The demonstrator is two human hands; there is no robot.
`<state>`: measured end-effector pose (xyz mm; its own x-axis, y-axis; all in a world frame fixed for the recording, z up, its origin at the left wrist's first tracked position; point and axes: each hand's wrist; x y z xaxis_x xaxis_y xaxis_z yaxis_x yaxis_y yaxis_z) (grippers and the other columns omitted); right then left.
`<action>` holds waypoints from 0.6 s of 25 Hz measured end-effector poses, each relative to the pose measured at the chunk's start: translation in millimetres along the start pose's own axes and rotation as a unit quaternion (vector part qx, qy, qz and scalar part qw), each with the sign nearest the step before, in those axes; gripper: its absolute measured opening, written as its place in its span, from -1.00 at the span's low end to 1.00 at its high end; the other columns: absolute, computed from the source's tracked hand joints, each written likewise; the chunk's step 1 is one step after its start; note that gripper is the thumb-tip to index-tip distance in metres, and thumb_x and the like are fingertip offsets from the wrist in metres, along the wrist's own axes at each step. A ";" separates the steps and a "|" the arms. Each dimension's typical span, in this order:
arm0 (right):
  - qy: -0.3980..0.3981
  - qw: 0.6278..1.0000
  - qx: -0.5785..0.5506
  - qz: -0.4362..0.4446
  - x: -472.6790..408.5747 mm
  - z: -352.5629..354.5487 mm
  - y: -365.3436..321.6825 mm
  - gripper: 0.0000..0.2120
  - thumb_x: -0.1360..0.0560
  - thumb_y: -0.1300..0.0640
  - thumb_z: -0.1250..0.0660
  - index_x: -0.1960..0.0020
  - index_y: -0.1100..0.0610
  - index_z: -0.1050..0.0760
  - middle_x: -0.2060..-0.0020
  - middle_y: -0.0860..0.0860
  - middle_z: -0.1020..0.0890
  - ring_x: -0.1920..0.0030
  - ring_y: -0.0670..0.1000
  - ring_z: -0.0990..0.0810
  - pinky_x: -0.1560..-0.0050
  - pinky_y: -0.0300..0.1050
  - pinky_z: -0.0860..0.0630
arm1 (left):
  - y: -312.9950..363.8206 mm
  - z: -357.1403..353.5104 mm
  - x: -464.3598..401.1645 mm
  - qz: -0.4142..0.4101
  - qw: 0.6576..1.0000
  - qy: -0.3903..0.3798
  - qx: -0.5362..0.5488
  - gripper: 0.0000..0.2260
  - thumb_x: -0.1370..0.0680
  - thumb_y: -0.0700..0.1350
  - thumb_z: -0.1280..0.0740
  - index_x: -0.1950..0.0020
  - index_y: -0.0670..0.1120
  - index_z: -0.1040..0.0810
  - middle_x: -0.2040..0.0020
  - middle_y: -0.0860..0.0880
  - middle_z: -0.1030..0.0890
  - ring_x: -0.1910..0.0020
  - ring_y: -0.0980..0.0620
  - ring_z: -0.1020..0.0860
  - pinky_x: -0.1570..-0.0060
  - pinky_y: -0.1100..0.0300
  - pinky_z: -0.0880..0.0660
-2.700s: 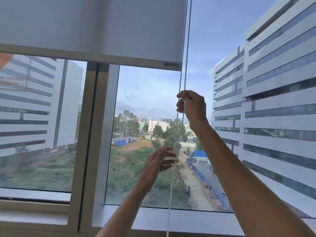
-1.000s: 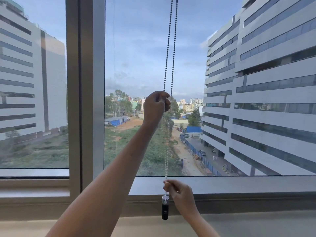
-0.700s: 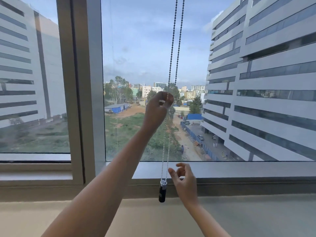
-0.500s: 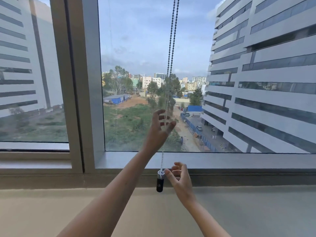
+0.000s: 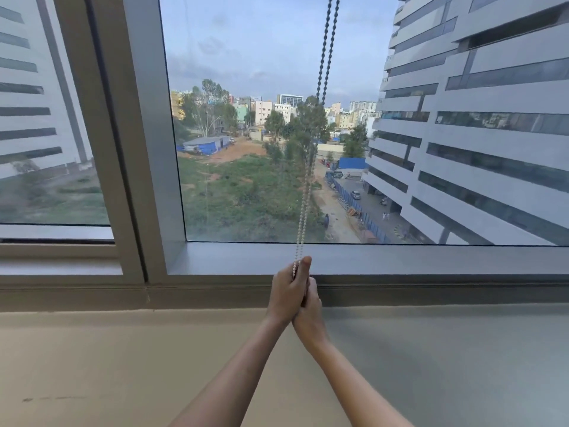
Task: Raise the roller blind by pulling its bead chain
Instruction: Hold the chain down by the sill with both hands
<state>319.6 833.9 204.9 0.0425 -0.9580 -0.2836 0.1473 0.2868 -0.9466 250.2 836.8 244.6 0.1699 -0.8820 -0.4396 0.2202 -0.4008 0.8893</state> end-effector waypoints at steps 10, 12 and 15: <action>0.014 0.998 -0.060 0.003 -8.6 -10.1 28.8 -0.68 -0.26 -0.20 -0.25 0.10 -0.04 -0.34 0.39 -0.22 -0.57 0.35 -0.19 -0.47 0.28 -0.04 -0.41 | -17.8 -9.0 -5.2 -0.025 0.999 -0.008 -0.032 -0.56 -0.62 0.05 -0.10 0.48 0.05 -0.23 0.56 0.08 -0.31 0.55 0.13 -0.30 0.46 0.11 -0.27; 0.029 0.999 -0.020 0.021 -8.1 -8.1 29.7 -0.75 -0.29 -0.19 -0.23 0.11 -0.11 -0.34 0.37 -0.22 -0.55 0.34 -0.17 -0.46 0.30 -0.13 -0.40 | -18.4 -11.3 -6.9 -0.019 0.999 -0.009 -0.045 -0.55 -0.62 0.05 -0.09 0.48 0.03 -0.24 0.56 0.07 -0.32 0.55 0.12 -0.31 0.45 0.10 -0.28; 0.027 0.999 -0.032 0.008 -5.3 -5.8 24.2 -0.88 -0.40 -0.03 -0.25 0.11 -0.06 -0.34 0.35 -0.19 -0.52 0.33 -0.12 -0.43 0.34 -0.22 -0.39 | -17.6 -14.6 -8.2 -0.014 0.998 -0.009 -0.060 -0.55 -0.63 0.04 -0.10 0.47 -0.01 -0.24 0.55 0.01 -0.35 0.53 0.05 -0.33 0.44 0.02 -0.30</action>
<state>317.2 845.9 182.6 -0.0091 -0.9522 -0.3054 0.0842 0.3036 -0.9491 259.0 854.8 230.7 0.1450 -0.8760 -0.4600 0.3380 -0.3931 0.8551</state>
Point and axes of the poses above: each hand's wrist, its own x-axis away from the middle knuckle, its own z-axis out of the back of the hand, y = z × x
